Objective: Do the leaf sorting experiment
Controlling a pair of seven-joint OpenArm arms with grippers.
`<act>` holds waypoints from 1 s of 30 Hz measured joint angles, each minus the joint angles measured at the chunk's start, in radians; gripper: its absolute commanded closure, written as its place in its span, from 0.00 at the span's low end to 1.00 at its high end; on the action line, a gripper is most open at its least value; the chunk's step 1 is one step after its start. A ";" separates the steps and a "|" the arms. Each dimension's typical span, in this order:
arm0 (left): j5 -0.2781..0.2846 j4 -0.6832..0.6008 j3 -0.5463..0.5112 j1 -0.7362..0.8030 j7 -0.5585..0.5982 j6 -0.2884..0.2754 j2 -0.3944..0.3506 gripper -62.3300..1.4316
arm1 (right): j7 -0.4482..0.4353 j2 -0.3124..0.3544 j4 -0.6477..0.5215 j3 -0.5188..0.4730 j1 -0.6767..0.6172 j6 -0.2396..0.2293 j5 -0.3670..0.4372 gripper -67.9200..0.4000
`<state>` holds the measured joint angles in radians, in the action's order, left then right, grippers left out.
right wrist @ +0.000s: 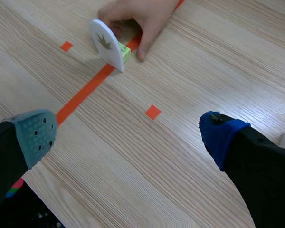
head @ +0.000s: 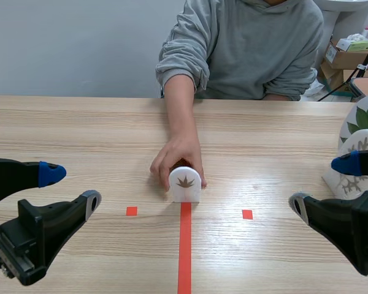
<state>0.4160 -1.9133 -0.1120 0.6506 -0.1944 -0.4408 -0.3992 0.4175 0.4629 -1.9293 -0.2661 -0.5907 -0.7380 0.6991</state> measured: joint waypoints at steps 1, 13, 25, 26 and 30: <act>0.000 0.000 0.000 0.000 0.000 0.000 0.000 0.29 | 0.003 0.000 0.001 0.000 0.000 0.001 -0.011 0.09; 0.000 0.000 0.000 0.000 0.000 0.000 0.000 0.29 | 0.003 0.000 0.002 0.000 0.000 0.000 -0.010 0.09; 0.000 0.000 0.000 0.000 0.000 0.000 0.000 0.29 | 0.003 0.000 0.002 0.000 0.000 0.000 -0.010 0.09; 0.000 0.000 0.000 0.000 0.000 0.000 0.000 0.29 | 0.003 0.000 0.002 0.000 0.000 0.000 -0.010 0.09; 0.000 0.000 0.000 0.000 0.000 0.000 0.000 0.29 | 0.003 0.000 0.002 0.000 0.000 0.000 -0.010 0.09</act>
<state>0.4160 -1.9133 -0.1120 0.6506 -0.1944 -0.4404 -0.3992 0.4202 0.4629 -1.9278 -0.2661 -0.5911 -0.7376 0.6891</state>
